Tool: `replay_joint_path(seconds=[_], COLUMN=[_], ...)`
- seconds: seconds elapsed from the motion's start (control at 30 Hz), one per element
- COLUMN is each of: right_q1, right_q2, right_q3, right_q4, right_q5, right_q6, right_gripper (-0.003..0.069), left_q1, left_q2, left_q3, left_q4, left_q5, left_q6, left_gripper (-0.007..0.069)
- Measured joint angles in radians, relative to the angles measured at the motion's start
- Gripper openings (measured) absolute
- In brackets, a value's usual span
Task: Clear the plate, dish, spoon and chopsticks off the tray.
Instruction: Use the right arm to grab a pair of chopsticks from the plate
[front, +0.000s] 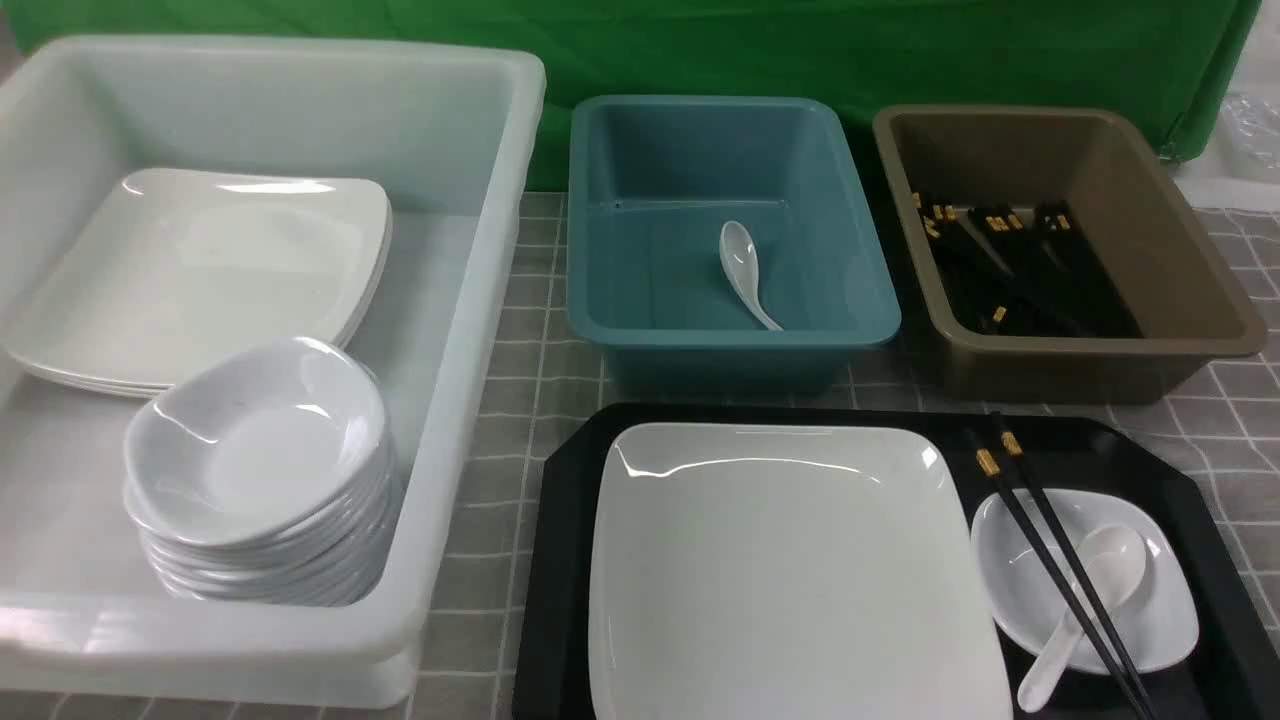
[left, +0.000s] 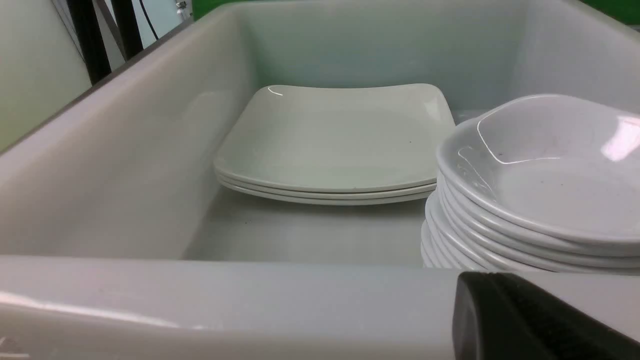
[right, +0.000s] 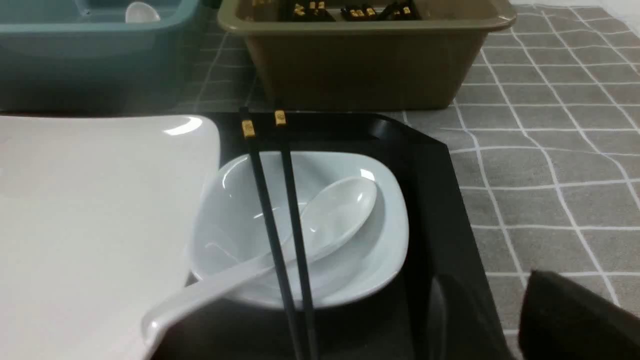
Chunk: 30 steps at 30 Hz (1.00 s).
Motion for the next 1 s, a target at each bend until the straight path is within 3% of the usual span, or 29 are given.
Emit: replay_joint_path(seconds=[0.83,0.97,1.0], right_q1=[0.0,0.0,0.0], right_q2=[0.0,0.0,0.0], right_q3=[0.0,0.0,0.0], right_q4=[0.0,0.0,0.0], right_q5=[0.0,0.0,0.0], right_q6=[0.0,0.0,0.0], right_gripper=[0.0238,0.0238,0.0238], left_q1=[0.0,0.0,0.0], left_q2=[0.0,0.0,0.0], left_q3=[0.001,0.003,0.003], left_q4=[0.026,-0.124,-0.216], left_q5=[-0.017,-0.1,-0.156], left_q6=[0.007,-0.054,-0.089], left_gripper=[0.001,0.001,0.001])
